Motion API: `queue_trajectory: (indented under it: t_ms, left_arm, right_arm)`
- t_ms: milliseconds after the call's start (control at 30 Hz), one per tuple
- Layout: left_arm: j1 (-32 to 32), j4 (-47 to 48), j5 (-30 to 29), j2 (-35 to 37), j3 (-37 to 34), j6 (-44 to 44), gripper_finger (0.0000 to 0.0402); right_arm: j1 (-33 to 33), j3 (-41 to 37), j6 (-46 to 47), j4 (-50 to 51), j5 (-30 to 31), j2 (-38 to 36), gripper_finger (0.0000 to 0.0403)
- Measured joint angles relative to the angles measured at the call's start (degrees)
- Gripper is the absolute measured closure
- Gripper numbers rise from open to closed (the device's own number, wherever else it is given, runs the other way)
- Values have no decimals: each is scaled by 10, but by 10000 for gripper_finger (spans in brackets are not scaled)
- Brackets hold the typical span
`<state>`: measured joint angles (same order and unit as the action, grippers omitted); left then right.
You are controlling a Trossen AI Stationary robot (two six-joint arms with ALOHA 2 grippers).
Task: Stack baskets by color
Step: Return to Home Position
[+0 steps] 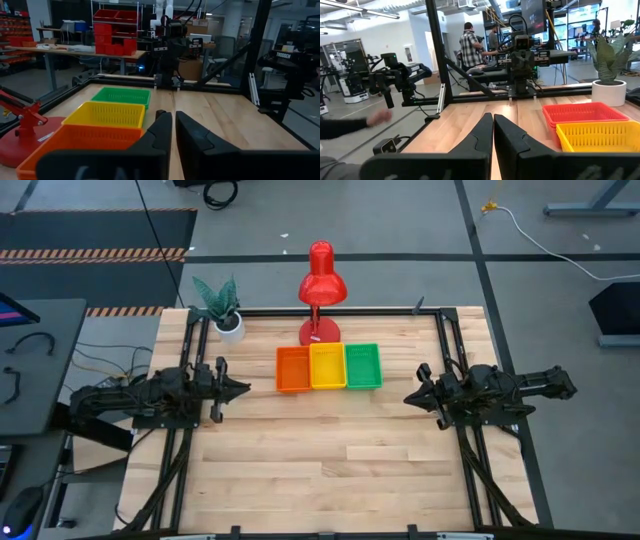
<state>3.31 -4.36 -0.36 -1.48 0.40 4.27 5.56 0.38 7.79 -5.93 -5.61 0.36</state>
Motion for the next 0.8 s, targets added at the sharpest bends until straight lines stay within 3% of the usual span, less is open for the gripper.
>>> queue_trajectory:
  t_ms: [700, 800]
  left_arm:
    - [0, -1, 0, 0, 0, 0, 374]
    - [0, -1, 0, 0, 0, 0, 376]
  right_arm:
    - [0, 0, 0, 0, 0, 0, 385]
    - [0, 0, -33, 12, 37, 2, 385]
